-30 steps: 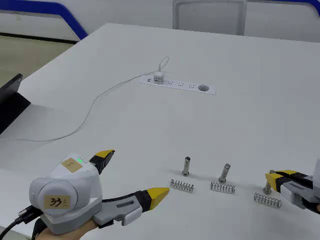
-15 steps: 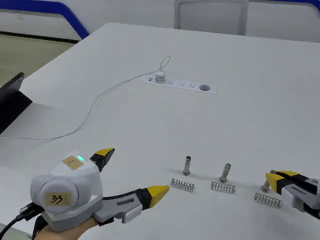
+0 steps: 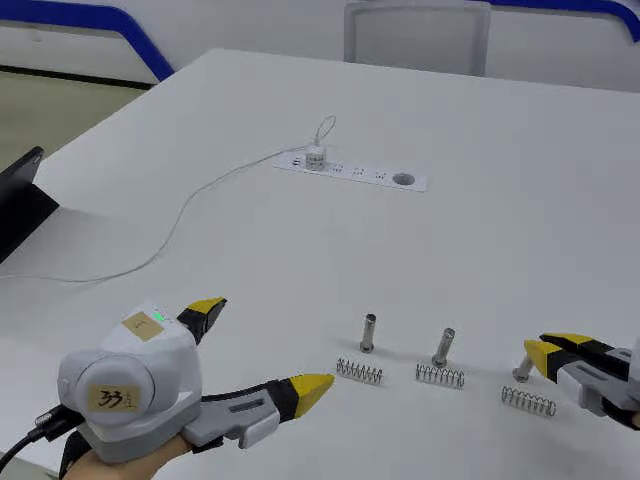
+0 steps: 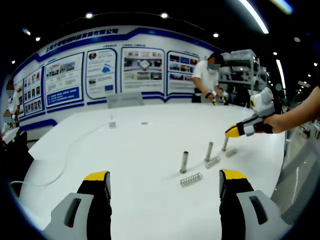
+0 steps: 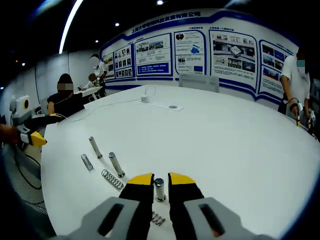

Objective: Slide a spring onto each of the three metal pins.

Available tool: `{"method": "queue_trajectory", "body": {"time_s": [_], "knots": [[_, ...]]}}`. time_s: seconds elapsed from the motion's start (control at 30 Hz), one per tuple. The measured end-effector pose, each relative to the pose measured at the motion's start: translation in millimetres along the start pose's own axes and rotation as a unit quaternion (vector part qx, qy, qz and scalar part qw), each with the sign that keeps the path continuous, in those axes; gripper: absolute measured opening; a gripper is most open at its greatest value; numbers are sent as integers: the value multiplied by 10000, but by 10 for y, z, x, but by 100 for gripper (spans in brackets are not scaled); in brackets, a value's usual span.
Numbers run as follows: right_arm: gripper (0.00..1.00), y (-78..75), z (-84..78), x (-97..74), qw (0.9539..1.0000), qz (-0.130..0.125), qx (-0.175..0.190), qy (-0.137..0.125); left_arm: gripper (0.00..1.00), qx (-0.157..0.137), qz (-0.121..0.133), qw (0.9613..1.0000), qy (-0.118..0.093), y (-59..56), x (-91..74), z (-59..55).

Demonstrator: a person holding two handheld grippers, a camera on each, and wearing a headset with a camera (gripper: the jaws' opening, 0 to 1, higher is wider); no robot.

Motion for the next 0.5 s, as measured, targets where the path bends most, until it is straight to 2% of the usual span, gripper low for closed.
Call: {"method": "queue_trajectory", "body": {"time_s": [0.3,0.43,0.5], "knots": [[16,-72,29,-135,9997,88,205,-100,92,-1,-70,10000,8,-24,11,-1],[17,-122,-41,-218,9996,144,212,-99,92,0,-116,9999,14,-38,19,-4],[19,-158,-136,-217,9996,258,153,1,92,6,-137,9999,58,-42,28,-19]]}}
Point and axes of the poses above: the centre of the closed fingertips' face, and the gripper's own axes: x roughly forward along the fingers, y roughly to its left, z roughly out of its top, the point moved 6 cm from there along -x, roughly backward along the fingers, and after that the axes turned 13 degrees about -z, right-handed, at the moved point
